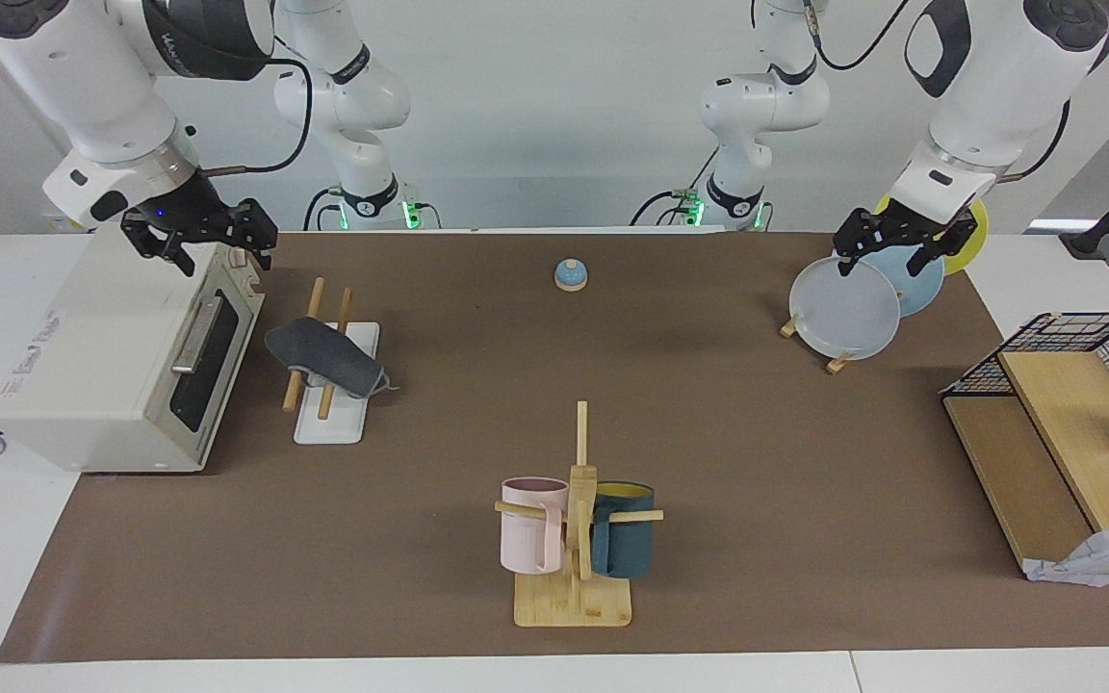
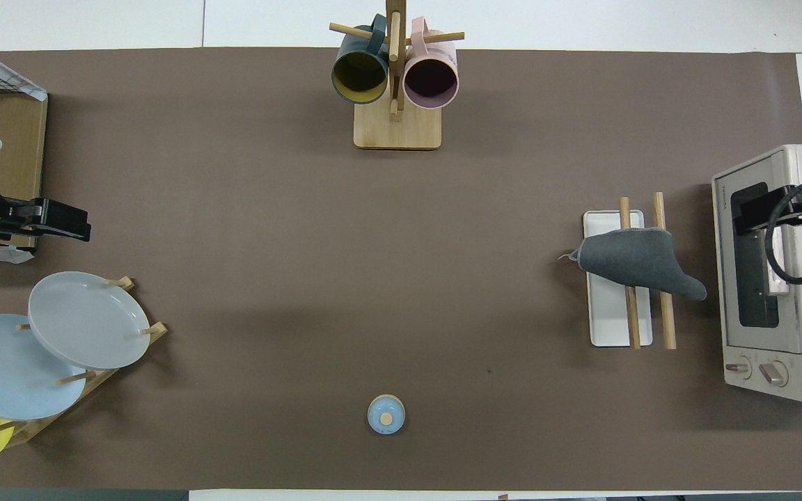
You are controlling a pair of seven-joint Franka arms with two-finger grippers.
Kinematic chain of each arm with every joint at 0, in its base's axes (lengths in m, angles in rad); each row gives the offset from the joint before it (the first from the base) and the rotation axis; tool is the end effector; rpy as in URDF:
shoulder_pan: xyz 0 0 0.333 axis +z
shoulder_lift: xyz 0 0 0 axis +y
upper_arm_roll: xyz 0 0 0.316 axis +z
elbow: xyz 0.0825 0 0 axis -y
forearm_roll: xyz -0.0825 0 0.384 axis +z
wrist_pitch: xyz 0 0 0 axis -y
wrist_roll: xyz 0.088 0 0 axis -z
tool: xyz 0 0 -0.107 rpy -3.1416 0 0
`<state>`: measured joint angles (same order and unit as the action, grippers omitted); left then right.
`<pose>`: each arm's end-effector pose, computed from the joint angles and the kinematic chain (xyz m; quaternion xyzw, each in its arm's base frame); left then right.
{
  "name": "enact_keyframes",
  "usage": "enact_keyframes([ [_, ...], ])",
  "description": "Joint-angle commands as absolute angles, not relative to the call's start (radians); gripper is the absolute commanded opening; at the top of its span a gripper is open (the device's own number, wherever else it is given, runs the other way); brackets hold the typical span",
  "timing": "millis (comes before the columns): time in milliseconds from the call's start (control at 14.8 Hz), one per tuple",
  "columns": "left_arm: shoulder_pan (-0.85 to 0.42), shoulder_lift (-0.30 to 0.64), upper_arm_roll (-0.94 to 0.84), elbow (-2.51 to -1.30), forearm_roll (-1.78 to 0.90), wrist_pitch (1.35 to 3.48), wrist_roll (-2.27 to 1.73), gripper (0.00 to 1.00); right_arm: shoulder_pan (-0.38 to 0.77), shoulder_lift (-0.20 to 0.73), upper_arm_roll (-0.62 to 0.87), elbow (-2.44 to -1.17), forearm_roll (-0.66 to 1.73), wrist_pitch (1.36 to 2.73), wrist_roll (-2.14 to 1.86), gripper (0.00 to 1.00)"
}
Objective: Fold towel and hang on rack
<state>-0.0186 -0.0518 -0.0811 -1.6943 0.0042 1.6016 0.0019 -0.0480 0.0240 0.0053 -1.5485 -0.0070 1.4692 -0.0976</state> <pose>0.5358 -0.0542 0.5970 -0.9985 0.0508 0.0203 0.0052 0.5502 -0.0244 0.6133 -0.9983 -0.0272 0.0517 0.0002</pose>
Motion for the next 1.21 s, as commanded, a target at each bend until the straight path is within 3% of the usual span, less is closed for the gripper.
enact_keyframes([
  [0,-0.021,-0.066,-0.075,-1.704,0.023,1.612,0.008,1.00,-0.052,0.051,0.012,-1.508,-0.029,1.443,-0.063,1.00],
  [202,-0.023,-0.066,-0.075,-1.704,0.023,1.614,0.009,1.00,-0.051,0.084,0.015,-1.450,-0.040,1.433,-0.063,1.00],
  [1145,-0.023,-0.066,-0.075,-1.704,0.023,1.612,0.009,1.00,-0.051,0.064,0.057,-1.447,-0.032,1.419,0.012,1.00],
])
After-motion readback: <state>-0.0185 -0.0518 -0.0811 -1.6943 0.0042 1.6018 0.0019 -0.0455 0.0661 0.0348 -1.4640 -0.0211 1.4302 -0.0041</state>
